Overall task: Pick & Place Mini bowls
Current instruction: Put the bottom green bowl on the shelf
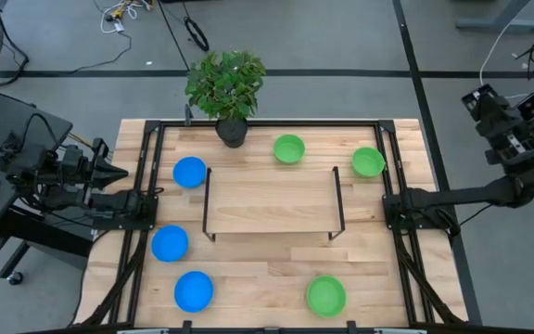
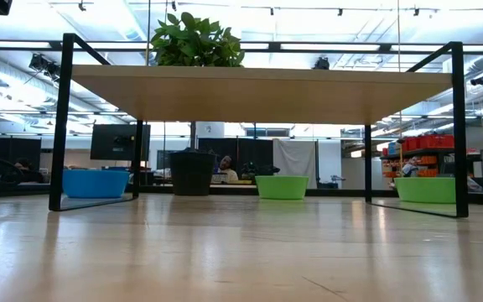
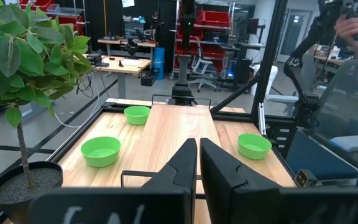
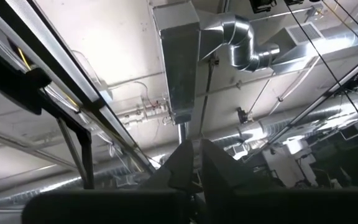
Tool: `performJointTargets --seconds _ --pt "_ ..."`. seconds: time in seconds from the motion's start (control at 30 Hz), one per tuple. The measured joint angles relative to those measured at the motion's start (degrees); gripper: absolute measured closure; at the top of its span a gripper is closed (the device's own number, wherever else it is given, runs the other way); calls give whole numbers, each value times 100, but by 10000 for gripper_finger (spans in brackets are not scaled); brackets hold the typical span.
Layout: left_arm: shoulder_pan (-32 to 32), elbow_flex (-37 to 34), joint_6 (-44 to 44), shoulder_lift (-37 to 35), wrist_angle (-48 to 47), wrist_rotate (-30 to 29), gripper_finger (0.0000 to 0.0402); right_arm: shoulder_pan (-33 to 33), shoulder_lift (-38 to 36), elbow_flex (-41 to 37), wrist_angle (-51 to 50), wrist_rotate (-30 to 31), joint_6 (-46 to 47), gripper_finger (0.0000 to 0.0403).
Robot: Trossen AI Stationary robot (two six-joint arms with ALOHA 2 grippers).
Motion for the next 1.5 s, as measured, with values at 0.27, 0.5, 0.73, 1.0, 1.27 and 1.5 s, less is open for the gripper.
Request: performJointTargets --seconds 0.27,0.5,0.73,1.0,1.27,1.5 --pt "-2 0 0 1 0 2 378 0 792 1349 -1140 0 -109 369" --pt "0 0 0 0 2 0 378 0 1403 2450 -2130 0 -146 369" --pt "-1 -1 -1 0 2 2 378 0 1905 3476 -3042 -3 -149 369" --pt "0 -2 0 1 2 1 378 0 2490 4552 -4297 -22 -149 369" --pt "-2 -2 0 1 0 2 378 0 2938 5258 -5138 -548 -127 369" --pt "-2 0 0 -1 0 0 378 0 3168 5433 -5713 -950 -396 369"
